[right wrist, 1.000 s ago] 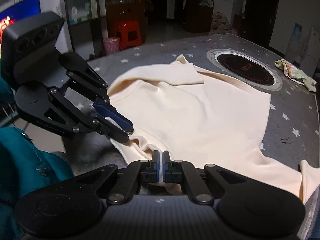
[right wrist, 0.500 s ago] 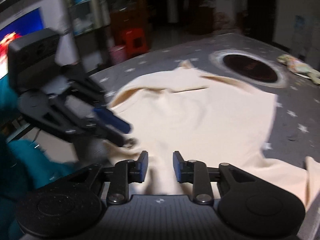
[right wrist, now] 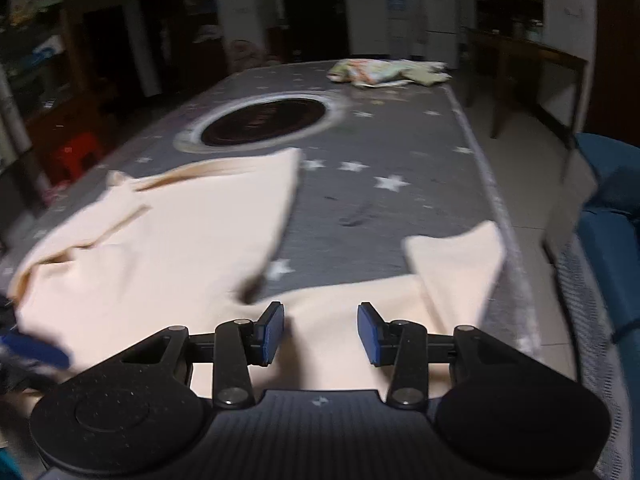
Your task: Fold clothes
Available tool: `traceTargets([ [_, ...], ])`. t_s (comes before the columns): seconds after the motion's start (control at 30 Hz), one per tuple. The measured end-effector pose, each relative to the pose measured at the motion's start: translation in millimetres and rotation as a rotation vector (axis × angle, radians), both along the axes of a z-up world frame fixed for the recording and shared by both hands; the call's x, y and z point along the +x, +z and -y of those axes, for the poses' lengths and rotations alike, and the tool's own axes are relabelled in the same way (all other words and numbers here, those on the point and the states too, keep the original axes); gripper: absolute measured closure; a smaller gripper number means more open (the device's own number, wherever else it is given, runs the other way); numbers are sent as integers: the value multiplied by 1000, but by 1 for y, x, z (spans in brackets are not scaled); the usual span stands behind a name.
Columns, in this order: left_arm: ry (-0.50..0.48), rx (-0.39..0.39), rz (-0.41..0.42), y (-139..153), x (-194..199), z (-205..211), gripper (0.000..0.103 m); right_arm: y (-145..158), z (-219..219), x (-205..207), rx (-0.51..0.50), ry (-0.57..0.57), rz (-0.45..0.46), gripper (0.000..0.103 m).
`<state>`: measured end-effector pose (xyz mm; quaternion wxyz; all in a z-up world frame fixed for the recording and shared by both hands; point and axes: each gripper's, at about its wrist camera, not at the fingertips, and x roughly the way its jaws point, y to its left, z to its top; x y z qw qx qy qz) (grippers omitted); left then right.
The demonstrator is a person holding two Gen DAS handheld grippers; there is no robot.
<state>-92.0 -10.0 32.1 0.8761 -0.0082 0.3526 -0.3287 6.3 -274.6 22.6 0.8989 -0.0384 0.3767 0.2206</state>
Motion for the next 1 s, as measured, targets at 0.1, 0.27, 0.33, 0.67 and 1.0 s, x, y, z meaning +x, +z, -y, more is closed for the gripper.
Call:
traceTargets([
  [0.1,-11,14,-26,-9,-3,2,83,-5,10,1,-63,-83,54,57],
  [0.27,-15,2,-35,-11,-6,-3,83,-11,26,1,-264,-317,173,56],
  [0.33,-16,1,-36,-11,-6,-4,83,-10,37,3,-261,-365,168,55],
  [0.67,-1,-13,-44,-11,-4,-4,81,-4,30,5,-136,-265,138,44],
  [1.0,237,20,51,19,12,-43,58,0,-30,-8,-82,-54,135,18],
])
